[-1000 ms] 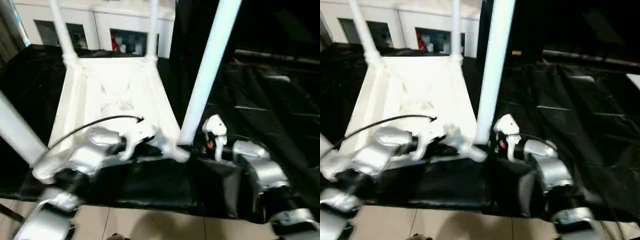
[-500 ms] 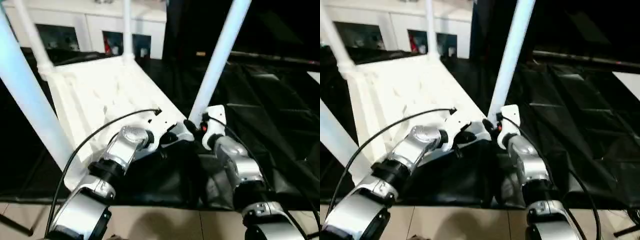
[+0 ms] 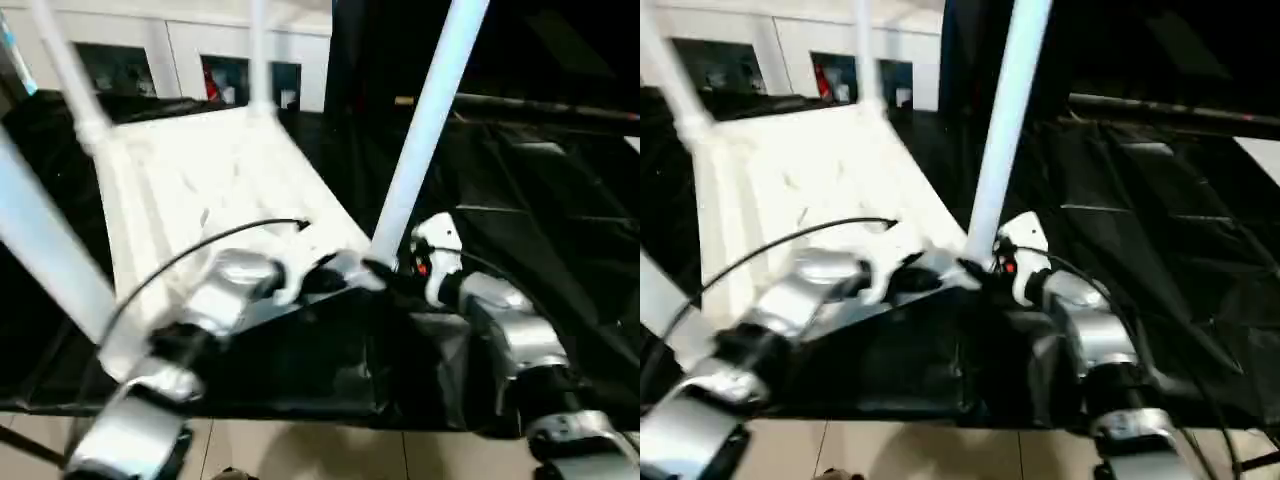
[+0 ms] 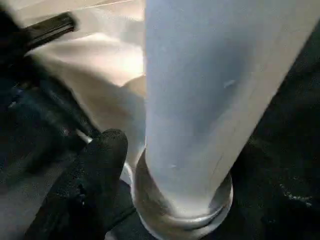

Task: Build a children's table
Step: Rotate leg to tighten

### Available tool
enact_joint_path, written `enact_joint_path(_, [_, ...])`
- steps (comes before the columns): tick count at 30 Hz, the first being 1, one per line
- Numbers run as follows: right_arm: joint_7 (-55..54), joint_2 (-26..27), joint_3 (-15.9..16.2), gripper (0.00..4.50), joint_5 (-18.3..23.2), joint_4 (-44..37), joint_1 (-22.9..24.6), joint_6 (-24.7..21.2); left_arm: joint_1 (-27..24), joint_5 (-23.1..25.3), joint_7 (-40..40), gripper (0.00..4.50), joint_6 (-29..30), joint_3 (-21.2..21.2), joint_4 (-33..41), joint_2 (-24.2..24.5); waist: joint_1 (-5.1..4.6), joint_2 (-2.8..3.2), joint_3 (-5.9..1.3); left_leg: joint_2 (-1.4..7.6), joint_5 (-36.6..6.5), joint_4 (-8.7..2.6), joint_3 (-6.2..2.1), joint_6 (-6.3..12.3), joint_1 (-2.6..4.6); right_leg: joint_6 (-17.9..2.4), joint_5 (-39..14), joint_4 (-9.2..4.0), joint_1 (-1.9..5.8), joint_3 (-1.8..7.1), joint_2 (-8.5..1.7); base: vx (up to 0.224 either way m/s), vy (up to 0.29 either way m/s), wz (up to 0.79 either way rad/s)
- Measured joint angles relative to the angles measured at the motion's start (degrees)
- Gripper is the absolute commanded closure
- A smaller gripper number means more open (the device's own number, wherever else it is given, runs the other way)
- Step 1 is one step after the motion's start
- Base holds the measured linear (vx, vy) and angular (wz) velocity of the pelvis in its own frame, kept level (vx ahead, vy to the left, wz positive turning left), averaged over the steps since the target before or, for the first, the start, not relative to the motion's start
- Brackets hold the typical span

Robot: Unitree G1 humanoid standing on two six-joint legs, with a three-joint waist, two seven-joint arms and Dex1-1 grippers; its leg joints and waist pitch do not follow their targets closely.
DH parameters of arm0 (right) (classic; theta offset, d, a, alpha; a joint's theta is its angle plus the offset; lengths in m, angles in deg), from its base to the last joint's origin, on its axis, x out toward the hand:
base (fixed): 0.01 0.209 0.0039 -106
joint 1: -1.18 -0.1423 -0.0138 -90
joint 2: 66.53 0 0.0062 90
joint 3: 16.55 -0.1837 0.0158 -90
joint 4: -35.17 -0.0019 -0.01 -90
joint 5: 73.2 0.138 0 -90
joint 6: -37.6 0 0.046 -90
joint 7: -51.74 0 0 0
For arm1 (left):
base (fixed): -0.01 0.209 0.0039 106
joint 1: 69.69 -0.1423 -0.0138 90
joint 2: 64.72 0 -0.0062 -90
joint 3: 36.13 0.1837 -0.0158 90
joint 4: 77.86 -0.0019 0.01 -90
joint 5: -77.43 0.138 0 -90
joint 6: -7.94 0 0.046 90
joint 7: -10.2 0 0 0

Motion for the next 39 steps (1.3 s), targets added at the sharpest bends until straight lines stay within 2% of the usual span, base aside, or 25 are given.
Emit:
enact_joint_path(5, [8.0,-1.9,1.2,1.23,2.6,-2.3,1.1,-0.6,-2.9,-2.8,-8.2,4.5,2.1,0.6,5.4,4.1,0.61,-0.02,0.04,-0.01,-0.1,0.01,0.14,-0.03,-0.02,-0.1,-0.1,-0.02,-0.02,0.07,-0.03,0.0,0.0,0.0])
enact_joint_path(6, [9.3,-2.0,1.4,1.39,3.3,-2.4,1.4,-0.8,-3.3,-3.2,-9.1,4.5,2.7,0.6,6.1,4.6,0.6,-0.03,0.05,-0.02,-0.1,0.03,0.17,-0.04,-0.02,-0.1,-0.1,0.0,-0.02,0.1,-0.04,0.0,0.0,0.0])
enact_joint_path(16, [16.0,-4.7,2.1,2.05,5.8,-4.0,1.6,-3.6,-4.1,-3.6,-10.4,4.5,3.2,1.0,7.3,5.8,0.53,-0.1,0.06,0.0,-0.1,0.1,0.18,-0.05,0.03,-0.2,0.0,0.08,0.0,0.12,-0.05,0.0,0.0,0.0])
enact_joint_path(19, [16.1,-4.7,2.2,2.4,5.9,-4.0,1.7,-3.6,-4.1,-3.8,-10.3,4.5,3.9,1.0,7.6,5.9,0.56,-0.1,0.06,0.0,-0.1,0.1,0.18,-0.04,0.03,-0.2,0.0,0.09,-0.01,0.11,-0.05,0.0,0.0,0.0])
enact_joint_path(22, [15.2,-4.5,2.2,2.46,5.7,-3.9,1.7,-3.5,-4.1,-3.7,-9.8,4.5,3.9,1.0,7.6,5.8,0.53,-0.12,0.06,0.0,-0.1,0.14,0.19,-0.04,0.04,-0.2,0.0,0.12,0.0,0.12,-0.05,0.0,0.0,0.0])
enact_joint_path(29, [3.7,-0.4,-0.7,2.54,4.5,-0.9,1.3,-3.0,-2.1,-1.5,-1.0,4.5,2.7,0.5,3.3,1.6,-0.01,-0.2,0.02,0.02,0.0,0.58,0.12,-0.07,0.36,0.0,-0.2,0.34,0.2,0.21,-0.05,0.0,0.0,0.0])
enact_joint_path(33, [-7.4,3.9,-3.0,2.56,2.8,1.4,0.1,-3.1,0.2,0.1,6.6,4.5,2.9,0.3,-0.7,-2.3,-0.85,-0.25,0.05,0.0,-0.1,0.71,0.02,-0.07,0.42,0.1,-0.2,0.18,0.19,0.19,-0.06,0.0,0.0,0.0])
enact_joint_path(39, [-25.7,11.6,-6.9,2.57,1.3,5.9,-3.5,-3.4,3.6,2.2,17.5,4.5,3.9,-0.8,-6.7,-8.1,-1.21,-0.29,0.06,-0.07,-0.1,0.76,-0.14,-0.07,0.42,0.1,-0.2,-0.22,0.13,0.15,-0.08,0.0,0.0,0.0])
